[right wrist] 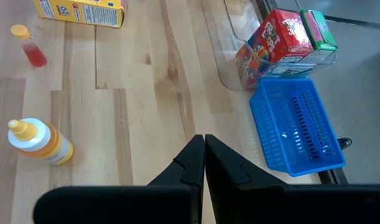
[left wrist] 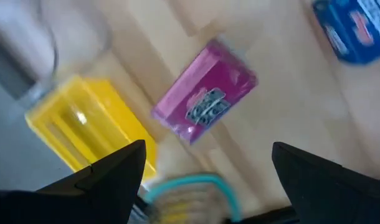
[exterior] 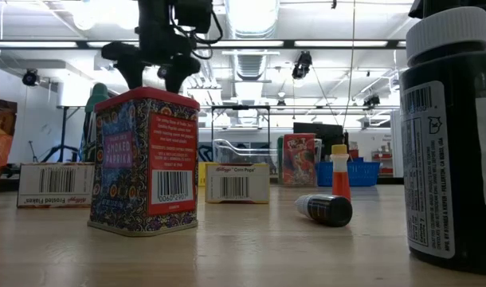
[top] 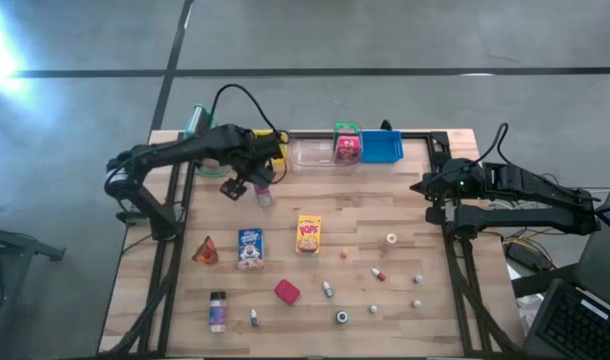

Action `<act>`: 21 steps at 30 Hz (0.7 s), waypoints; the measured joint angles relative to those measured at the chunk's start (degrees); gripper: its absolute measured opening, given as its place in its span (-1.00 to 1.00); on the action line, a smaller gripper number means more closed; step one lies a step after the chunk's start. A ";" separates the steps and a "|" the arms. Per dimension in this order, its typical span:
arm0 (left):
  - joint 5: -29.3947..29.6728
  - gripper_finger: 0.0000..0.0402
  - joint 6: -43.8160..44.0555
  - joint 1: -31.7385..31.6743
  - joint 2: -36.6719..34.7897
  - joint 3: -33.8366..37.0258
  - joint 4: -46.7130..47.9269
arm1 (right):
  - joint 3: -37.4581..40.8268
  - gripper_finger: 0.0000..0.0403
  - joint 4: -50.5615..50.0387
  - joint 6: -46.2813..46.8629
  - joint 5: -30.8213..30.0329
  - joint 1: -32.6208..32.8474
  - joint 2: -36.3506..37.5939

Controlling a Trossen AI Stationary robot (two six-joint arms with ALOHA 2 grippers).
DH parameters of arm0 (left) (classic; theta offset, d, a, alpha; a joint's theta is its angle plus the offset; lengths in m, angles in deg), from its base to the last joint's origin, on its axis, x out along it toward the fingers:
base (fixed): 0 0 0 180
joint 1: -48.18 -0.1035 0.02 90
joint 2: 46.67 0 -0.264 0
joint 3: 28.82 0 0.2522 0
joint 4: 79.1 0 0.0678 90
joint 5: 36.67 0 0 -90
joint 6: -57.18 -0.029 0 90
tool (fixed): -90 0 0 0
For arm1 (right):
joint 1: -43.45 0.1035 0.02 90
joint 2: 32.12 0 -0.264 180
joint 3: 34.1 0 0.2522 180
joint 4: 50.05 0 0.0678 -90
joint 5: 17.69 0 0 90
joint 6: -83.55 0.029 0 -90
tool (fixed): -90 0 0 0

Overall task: Pick & Place Kitchen Items
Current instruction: Put the purple cereal box into the transparent bin

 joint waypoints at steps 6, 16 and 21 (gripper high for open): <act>0.00 0.72 -13.59 2.48 0.02 1.67 -4.87 | 0.00 -0.96 -0.02 0.00 0.00 0.01 0.00; 0.57 0.72 -20.33 3.36 0.55 8.53 -10.82 | 0.00 -0.96 -0.02 0.00 -0.01 0.00 0.01; 0.72 0.72 -22.82 3.39 0.55 12.43 -14.03 | -0.01 -0.96 -0.02 0.00 0.00 0.00 0.00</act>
